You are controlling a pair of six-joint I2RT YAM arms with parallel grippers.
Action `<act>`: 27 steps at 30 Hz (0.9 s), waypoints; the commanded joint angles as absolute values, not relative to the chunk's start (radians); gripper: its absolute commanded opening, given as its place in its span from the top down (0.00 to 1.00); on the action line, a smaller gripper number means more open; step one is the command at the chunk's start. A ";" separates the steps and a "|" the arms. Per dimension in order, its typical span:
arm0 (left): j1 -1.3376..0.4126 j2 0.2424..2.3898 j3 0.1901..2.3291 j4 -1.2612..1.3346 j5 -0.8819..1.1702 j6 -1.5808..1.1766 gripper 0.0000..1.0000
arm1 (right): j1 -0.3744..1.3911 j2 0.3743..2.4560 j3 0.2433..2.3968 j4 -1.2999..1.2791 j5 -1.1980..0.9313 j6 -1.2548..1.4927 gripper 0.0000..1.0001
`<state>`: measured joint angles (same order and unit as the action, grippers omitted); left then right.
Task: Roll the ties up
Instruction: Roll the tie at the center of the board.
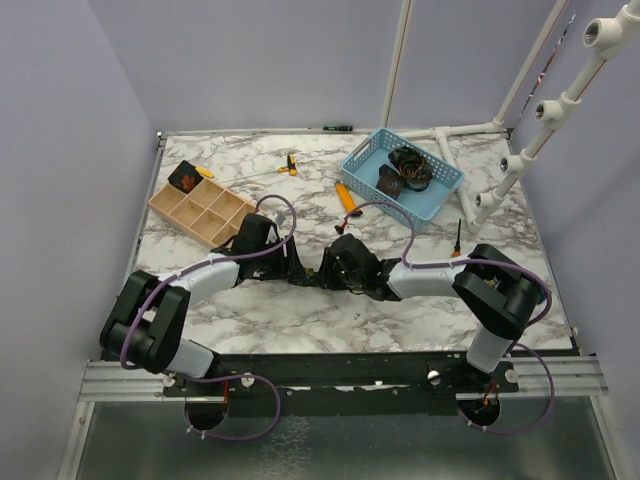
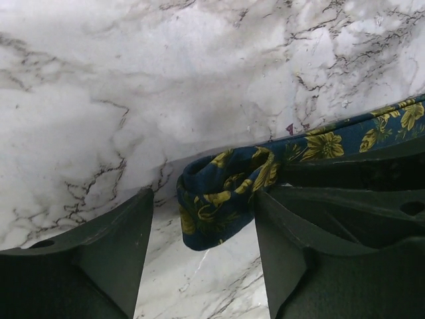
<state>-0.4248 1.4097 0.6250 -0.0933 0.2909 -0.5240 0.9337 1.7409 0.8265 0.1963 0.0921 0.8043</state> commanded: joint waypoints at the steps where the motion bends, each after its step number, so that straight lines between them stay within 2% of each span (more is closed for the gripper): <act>1: -0.413 1.470 0.678 -0.077 0.351 -0.462 0.38 | 0.928 1.741 0.796 0.183 0.070 0.793 0.67; 5: -0.407 1.499 0.682 -0.076 0.385 -0.452 0.43 | 0.928 1.739 0.792 0.188 0.062 0.789 0.68; 12: -0.405 1.490 0.662 -0.076 0.409 -0.460 0.67 | 0.928 1.711 0.791 0.184 0.045 0.786 0.68; 18: -0.407 1.428 0.623 -0.059 0.366 -0.524 0.75 | 0.928 1.651 0.821 0.149 0.015 0.776 0.61; 21: -0.413 1.389 0.585 -0.042 0.321 -0.578 0.78 | 0.928 1.651 0.863 0.121 0.005 0.758 0.64; 27: -0.439 1.309 0.511 -0.024 0.240 -0.649 0.78 | 0.928 1.736 0.947 0.103 -0.096 0.720 0.67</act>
<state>-0.4213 1.3602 0.5545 -0.0505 0.3210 -0.5823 0.9287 1.6833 0.8932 0.1333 -0.0071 0.7609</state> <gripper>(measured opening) 0.226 0.338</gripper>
